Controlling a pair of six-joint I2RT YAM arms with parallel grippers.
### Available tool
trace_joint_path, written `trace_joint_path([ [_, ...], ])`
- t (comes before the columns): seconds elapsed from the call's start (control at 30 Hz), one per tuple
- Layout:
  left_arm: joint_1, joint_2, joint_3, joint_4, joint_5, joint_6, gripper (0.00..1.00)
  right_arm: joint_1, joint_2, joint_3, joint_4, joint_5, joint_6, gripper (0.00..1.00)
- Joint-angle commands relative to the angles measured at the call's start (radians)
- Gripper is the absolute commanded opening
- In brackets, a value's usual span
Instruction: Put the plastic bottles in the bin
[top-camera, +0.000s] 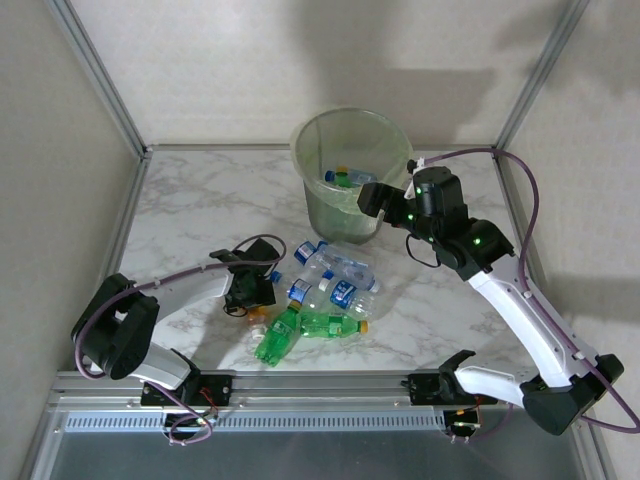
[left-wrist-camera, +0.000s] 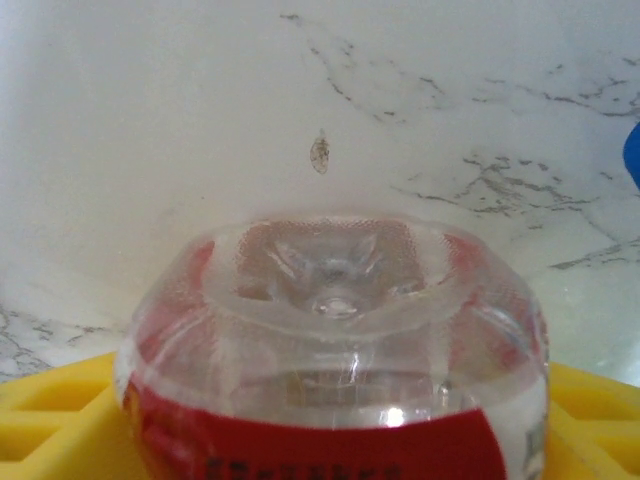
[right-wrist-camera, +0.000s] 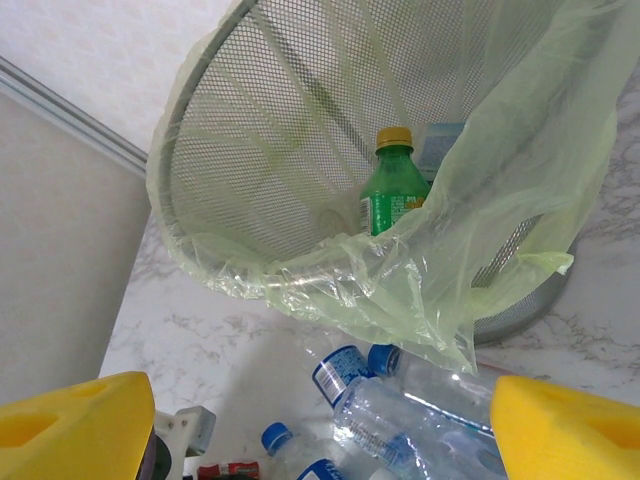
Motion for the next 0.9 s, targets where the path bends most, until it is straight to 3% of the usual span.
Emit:
trace_joint_path([
  [0.0, 0.007, -0.004, 0.022, -0.014, -0.022, 0.001, 0.67, 0.006, -0.015, 0.021, -0.002, 0.022, 0.010, 0.87],
  [0.4, 0.007, -0.036, 0.083, -0.072, -0.069, 0.004, 0.58, 0.006, -0.027, 0.016, -0.004, 0.036, 0.006, 0.87],
  [0.53, 0.007, -0.053, 0.188, -0.152, -0.121, 0.019, 0.57, 0.006, -0.031, 0.019, -0.004, 0.044, 0.002, 0.87],
  [0.7, 0.008, -0.027, 0.576, -0.335, -0.227, 0.088, 0.57, 0.006, -0.040, 0.027, -0.004, 0.062, -0.005, 0.87],
  [0.87, 0.009, 0.147, 1.094, -0.477, -0.264, 0.158, 0.55, 0.005, -0.037, 0.037, -0.006, 0.067, -0.013, 0.88],
])
